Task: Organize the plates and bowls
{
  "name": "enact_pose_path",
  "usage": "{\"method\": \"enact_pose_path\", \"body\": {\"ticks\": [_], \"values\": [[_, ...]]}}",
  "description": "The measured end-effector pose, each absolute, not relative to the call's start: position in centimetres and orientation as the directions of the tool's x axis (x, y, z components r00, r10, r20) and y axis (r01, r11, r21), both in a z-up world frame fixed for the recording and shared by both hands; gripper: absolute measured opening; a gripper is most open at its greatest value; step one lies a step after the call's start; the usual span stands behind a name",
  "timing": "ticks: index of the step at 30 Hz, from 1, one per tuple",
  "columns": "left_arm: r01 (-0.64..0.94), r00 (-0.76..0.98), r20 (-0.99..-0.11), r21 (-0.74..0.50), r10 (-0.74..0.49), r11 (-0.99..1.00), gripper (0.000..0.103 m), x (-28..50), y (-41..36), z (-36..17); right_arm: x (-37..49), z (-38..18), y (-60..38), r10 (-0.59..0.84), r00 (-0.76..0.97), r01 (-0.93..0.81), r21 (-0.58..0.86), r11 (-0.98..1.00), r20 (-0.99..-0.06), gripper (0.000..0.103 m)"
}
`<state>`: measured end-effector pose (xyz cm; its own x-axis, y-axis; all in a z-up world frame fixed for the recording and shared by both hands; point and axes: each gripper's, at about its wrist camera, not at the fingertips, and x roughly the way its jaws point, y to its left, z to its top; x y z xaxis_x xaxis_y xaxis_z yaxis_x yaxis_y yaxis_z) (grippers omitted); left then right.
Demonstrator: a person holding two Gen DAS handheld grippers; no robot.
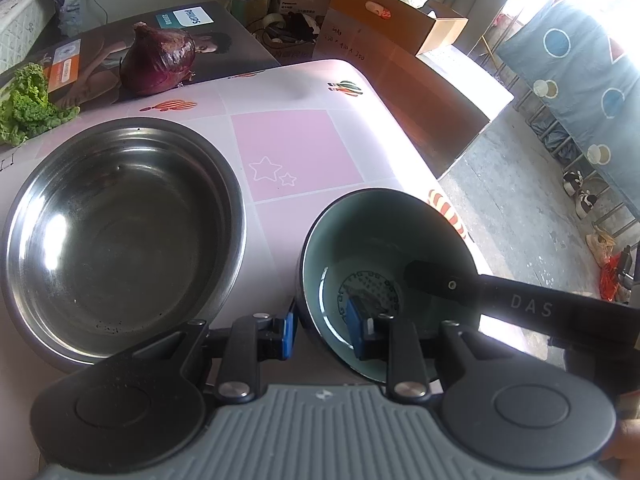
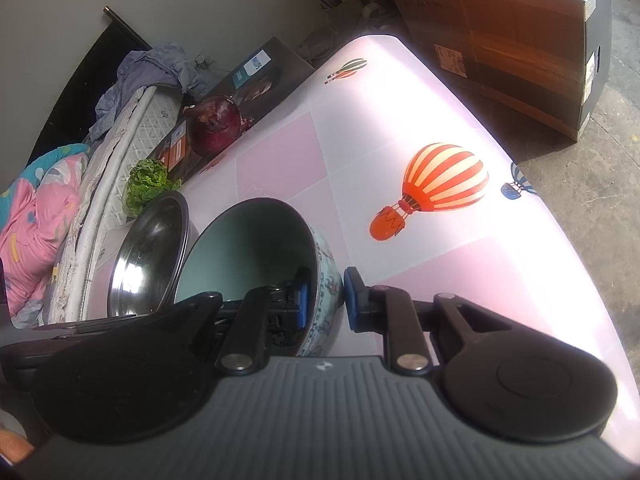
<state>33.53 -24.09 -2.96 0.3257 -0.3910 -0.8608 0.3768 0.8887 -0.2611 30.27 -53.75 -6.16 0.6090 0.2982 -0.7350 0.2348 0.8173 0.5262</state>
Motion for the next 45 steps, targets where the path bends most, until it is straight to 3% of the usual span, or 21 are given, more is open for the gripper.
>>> {"method": "enact_pose_path", "body": {"ticks": [14,24,35,45], "values": [[0.368,0.371,-0.810,-0.320,-0.454,0.873,0.027,33.2,-21.5,0.9,30.2,-1.4,-52.6,0.270,0.644,0.211,0.505,0.837,-0.716,0.017],[0.299,0.450,-0.786,-0.313,-0.423,0.901,0.026,34.0,-14.7,3.4,32.7,1.7,-46.6,0.326,0.645,0.128,0.519,0.845,-0.691,0.017],[0.213,0.457,-0.812,-0.295,-0.362,0.931,0.026,37.3,-9.1,0.6,37.5,-0.9,-39.9,0.384,0.583,0.092,0.528,0.845,-0.716,0.017],[0.215,0.432,-0.825,-0.298,-0.364,0.930,0.026,39.2,-8.5,-2.6,40.5,-3.9,-38.1,0.334,0.566,0.103,0.467,0.878,-0.753,0.017]]}}
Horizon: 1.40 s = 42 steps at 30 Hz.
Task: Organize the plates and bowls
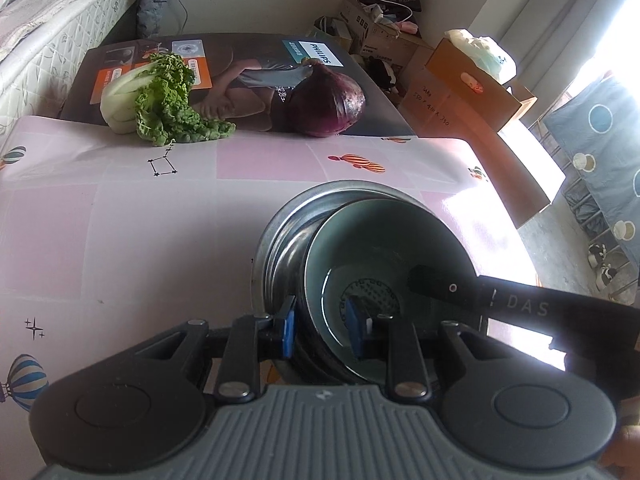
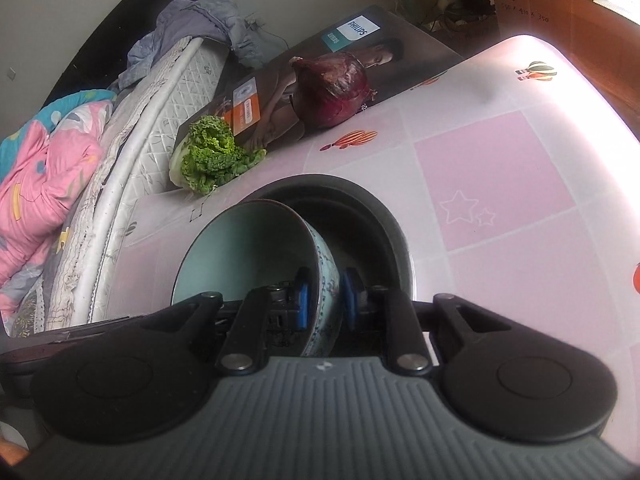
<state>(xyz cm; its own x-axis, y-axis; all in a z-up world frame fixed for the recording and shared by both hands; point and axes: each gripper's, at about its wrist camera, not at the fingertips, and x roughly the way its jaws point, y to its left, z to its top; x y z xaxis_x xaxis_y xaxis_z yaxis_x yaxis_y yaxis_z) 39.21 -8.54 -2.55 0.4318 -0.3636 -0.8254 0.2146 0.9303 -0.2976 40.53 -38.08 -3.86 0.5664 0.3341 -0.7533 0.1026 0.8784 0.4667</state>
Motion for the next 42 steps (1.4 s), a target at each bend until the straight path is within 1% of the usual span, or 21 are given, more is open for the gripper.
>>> {"method": "enact_pose_path", "body": {"ticks": [1,3,4,5,8,10,12,14,17,19,23,25,26,28,31,33,36,38,40,42], "values": [[0.219,0.434,-0.824,-0.295,-0.364,0.930,0.026,39.2,-8.6,-2.7,40.6,-4.0,-38.2,0.324,0.573,0.103,0.458,0.883,-0.753,0.018],[0.235,0.451,-0.808,-0.302,-0.379,0.924,0.031,39.0,-8.7,-2.6,40.8,-4.1,-38.4,0.301,0.588,0.107,0.441,0.891,-0.751,0.018],[0.239,0.460,-0.800,-0.307,-0.386,0.921,0.034,38.8,-8.7,-2.4,40.8,-4.0,-38.5,0.299,0.595,0.105,0.441,0.891,-0.746,0.019],[0.241,0.465,-0.796,-0.307,-0.387,0.921,0.040,38.8,-8.7,-2.3,40.8,-3.9,-38.5,0.298,0.603,0.101,0.442,0.891,-0.740,0.020],[0.241,0.477,-0.791,-0.300,-0.382,0.923,0.050,38.4,-8.6,-1.4,40.5,-2.9,-38.8,0.296,0.636,0.083,0.445,0.892,-0.713,0.029],[0.238,0.488,-0.788,-0.293,-0.375,0.926,0.053,37.9,-8.4,-0.7,40.0,-1.8,-39.1,0.296,0.663,0.072,0.452,0.889,-0.687,0.039],[0.235,0.495,-0.785,-0.292,-0.373,0.927,0.057,37.2,-8.0,0.2,39.2,-0.4,-39.6,0.303,0.694,0.060,0.473,0.879,-0.653,0.043],[0.237,0.502,-0.779,-0.295,-0.377,0.926,0.060,36.1,-7.4,1.2,38.0,1.1,-40.2,0.322,0.718,0.046,0.503,0.863,-0.617,0.044],[0.264,0.510,-0.767,-0.290,-0.388,0.920,0.066,33.6,-6.3,3.1,34.7,3.8,-41.1,0.361,0.743,0.007,0.546,0.837,-0.563,0.048],[0.289,0.519,-0.758,-0.279,-0.395,0.916,0.070,31.4,-5.6,4.4,32.0,5.3,-41.5,0.377,0.751,-0.015,0.556,0.831,-0.543,0.053],[0.360,0.558,-0.732,-0.212,-0.391,0.909,0.078,25.6,-3.6,7.1,24.6,7.8,-41.8,0.393,0.761,-0.059,0.547,0.835,-0.517,0.060],[0.377,0.594,-0.711,-0.167,-0.376,0.911,0.082,22.4,-2.4,8.1,20.6,8.3,-41.5,0.390,0.767,-0.073,0.536,0.841,-0.509,0.068],[0.380,0.609,-0.702,-0.149,-0.369,0.913,0.084,21.0,-1.8,8.4,18.7,8.5,-41.3,0.391,0.771,-0.079,0.533,0.842,-0.502,0.069],[0.373,0.624,-0.689,-0.151,-0.368,0.915,0.087,18.3,-0.5,8.7,14.9,8.3,-40.7,0.387,0.784,-0.093,0.525,0.846,-0.486,0.071],[0.341,0.625,-0.682,-0.198,-0.379,0.919,0.087,15.1,1.4,8.2,9.2,7.2,-39.3,0.362,0.801,-0.087,0.505,0.859,-0.476,0.074],[0.322,0.632,-0.685,-0.193,-0.362,0.927,0.087,13.3,2.2,7.6,6.5,5.9,-38.4,0.371,0.796,-0.082,0.522,0.849,-0.478,0.074],[0.322,0.639,-0.693,-0.153,-0.333,0.934,0.087,10.4,3.0,6.7,3.2,4.1,-36.7,0.381,0.787,-0.076,0.538,0.840,-0.485,0.074],[0.329,0.653,-0.692,-0.104,-0.306,0.938,0.087,8.4,3.3,6.1,1.3,3.2,-35.6,0.381,0.785,-0.071,0.541,0.838,-0.488,0.074],[0.336,0.667,-0.689,-0.059,-0.282,0.940,0.088,6.9,3.5,5.5,-0.1,2.6,-34.5,0.375,0.790,-0.070,0.536,0.841,-0.486,0.074],[0.325,0.682,-0.682,-0.040,-0.264,0.945,0.088,5.6,3.8,4.7,-0.8,2.2,-33.3,0.380,0.790,-0.075,0.540,0.839,-0.481,0.074]]}}
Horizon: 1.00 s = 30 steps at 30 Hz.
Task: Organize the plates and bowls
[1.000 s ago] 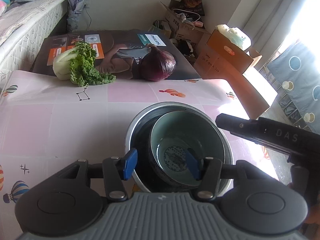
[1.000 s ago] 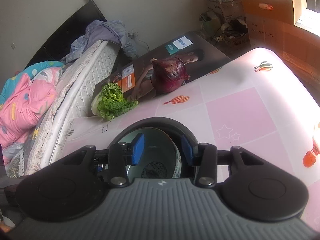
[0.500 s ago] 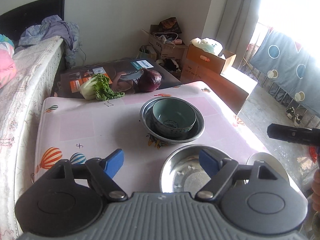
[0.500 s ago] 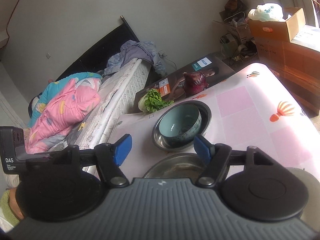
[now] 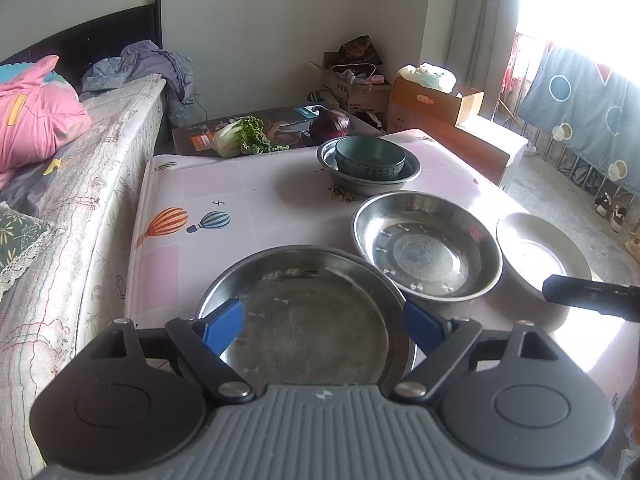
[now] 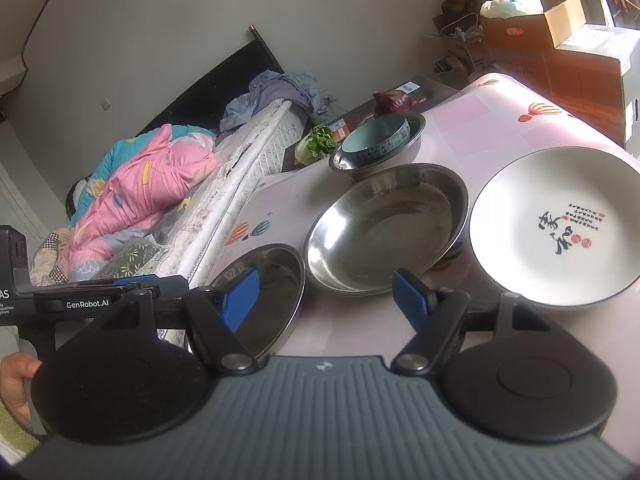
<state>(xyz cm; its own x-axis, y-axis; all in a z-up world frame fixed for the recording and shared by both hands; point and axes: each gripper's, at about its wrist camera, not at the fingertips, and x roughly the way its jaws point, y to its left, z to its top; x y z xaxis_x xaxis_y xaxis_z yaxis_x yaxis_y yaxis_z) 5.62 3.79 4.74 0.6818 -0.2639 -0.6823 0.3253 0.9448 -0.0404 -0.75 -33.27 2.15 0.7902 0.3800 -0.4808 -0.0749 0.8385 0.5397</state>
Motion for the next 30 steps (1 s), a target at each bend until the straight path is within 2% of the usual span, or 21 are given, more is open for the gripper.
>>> {"method": "enact_pose_path", "body": {"ticks": [6,11,14,21,27,30], "values": [[0.296,0.722,-0.657,0.009,-0.218,0.955,0.088,3.5,5.0,1.4,-0.2,-0.3,-29.8,0.422,0.753,-0.083,0.564,0.822,-0.505,0.074],[0.243,0.710,-0.671,-0.048,-0.212,0.969,0.088,4.0,6.7,-0.8,1.6,-2.1,-27.1,0.443,0.712,-0.096,0.549,0.830,-0.545,0.073],[0.209,0.707,-0.679,-0.069,-0.199,0.976,0.084,4.6,7.7,-1.8,3.3,-2.9,-26.1,0.445,0.699,-0.095,0.544,0.833,-0.560,0.068],[0.168,0.703,-0.690,-0.075,-0.173,0.983,0.071,7.1,8.7,-3.3,6.9,-4.5,-24.9,0.424,0.679,-0.067,0.523,0.849,-0.600,0.046],[0.143,0.674,-0.720,-0.098,-0.169,0.985,0.051,8.7,9.0,-4.8,8.6,-5.0,-24.4,0.425,0.669,-0.083,0.507,0.858,-0.610,0.025],[0.119,0.684,-0.718,-0.061,-0.126,0.991,0.042,8.7,8.8,-4.8,8.9,-4.9,-24.0,0.441,0.665,-0.112,0.503,0.857,-0.602,0.014]]}}
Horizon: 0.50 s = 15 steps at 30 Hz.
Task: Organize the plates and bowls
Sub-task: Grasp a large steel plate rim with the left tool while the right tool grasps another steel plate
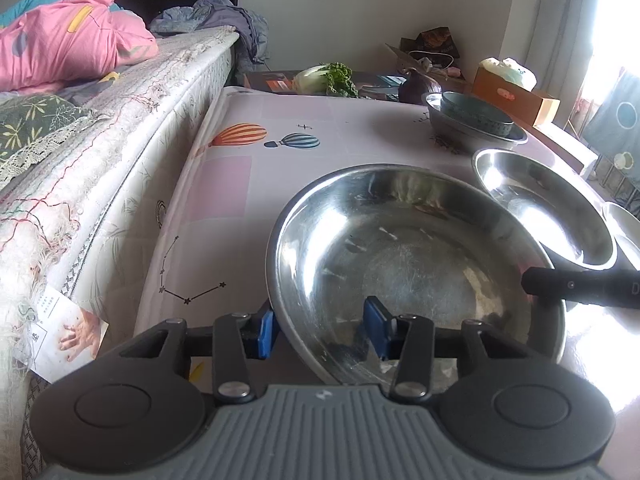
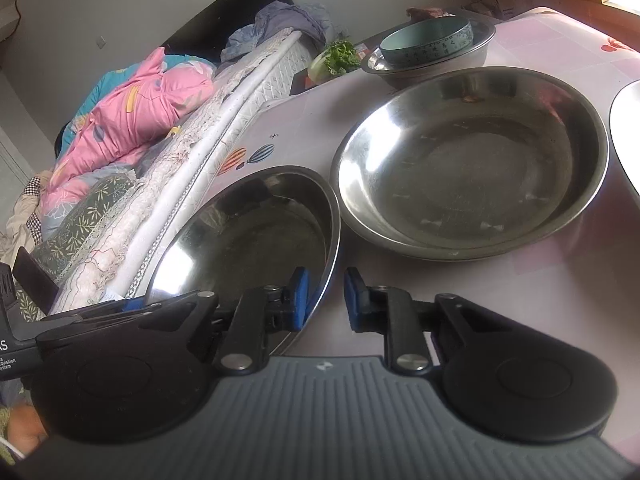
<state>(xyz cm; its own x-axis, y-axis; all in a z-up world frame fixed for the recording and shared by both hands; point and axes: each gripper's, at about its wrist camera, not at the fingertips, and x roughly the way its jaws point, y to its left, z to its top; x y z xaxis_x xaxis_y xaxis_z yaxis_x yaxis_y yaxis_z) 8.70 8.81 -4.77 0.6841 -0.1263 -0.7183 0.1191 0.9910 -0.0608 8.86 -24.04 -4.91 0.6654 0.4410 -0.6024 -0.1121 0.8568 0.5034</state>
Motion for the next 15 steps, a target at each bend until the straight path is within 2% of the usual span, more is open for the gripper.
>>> {"method": "enact_pose_path", "body": {"ticks": [1,5,15], "values": [[0.114,0.684,-0.720,-0.054,-0.118,0.992,0.038,8.7,8.8,-4.7,8.9,-4.9,-23.9,0.443,0.664,-0.118,0.501,0.858,-0.602,0.011],[0.098,0.679,-0.727,-0.052,-0.105,0.994,0.024,8.6,9.2,-4.6,8.7,-4.7,-23.7,0.439,0.662,-0.142,0.474,0.869,-0.607,0.011],[0.156,0.660,-0.741,-0.021,-0.120,0.987,0.023,5.4,7.9,-4.2,5.6,-4.5,-24.9,0.441,0.656,-0.134,0.480,0.867,-0.613,0.012]]}}
